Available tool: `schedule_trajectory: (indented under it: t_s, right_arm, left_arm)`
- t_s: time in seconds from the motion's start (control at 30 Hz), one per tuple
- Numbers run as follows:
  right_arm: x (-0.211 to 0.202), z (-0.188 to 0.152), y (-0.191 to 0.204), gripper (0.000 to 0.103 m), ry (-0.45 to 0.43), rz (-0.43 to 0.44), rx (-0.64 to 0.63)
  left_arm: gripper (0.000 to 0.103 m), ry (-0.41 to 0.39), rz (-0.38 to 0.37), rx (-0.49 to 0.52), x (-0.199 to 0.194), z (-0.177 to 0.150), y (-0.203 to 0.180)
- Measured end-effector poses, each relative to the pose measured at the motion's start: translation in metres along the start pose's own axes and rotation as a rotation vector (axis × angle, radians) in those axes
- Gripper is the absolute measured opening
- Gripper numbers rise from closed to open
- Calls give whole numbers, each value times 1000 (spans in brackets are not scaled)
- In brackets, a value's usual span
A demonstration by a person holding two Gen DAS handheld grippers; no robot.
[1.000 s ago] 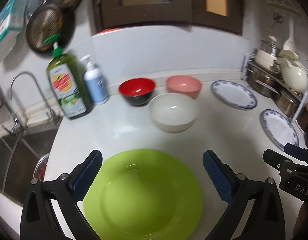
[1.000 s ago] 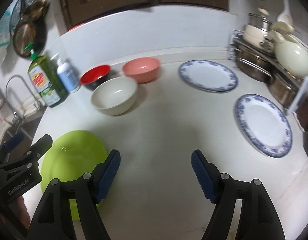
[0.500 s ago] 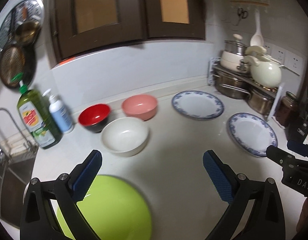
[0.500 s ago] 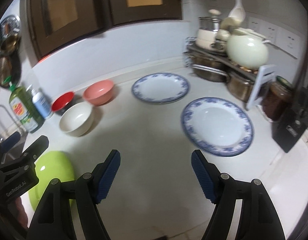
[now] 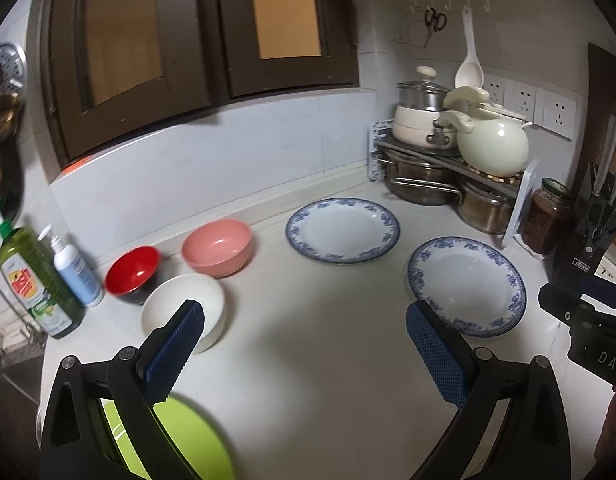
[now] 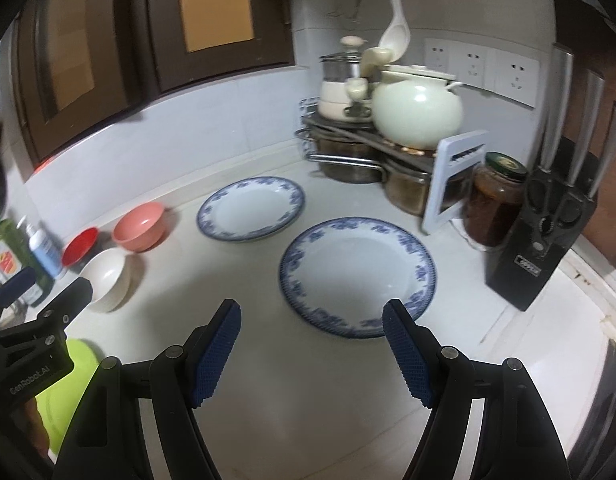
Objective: Organize plates and bowls
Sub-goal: 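Move both tools to the rim of the large blue-floral plate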
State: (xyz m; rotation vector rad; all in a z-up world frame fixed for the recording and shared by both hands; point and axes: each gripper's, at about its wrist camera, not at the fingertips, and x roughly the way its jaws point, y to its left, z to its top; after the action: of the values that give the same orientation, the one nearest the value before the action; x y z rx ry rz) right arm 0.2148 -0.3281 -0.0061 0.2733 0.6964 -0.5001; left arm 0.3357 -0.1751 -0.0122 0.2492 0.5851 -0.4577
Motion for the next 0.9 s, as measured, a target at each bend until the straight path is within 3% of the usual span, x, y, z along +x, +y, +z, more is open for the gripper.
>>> schedule_trajectory:
  t_s: [0.9]
  right_arm:
    - [80,28,-105,74,60,-118,177]
  left_arm:
    - [103,128,-117,122,113,41,-104]
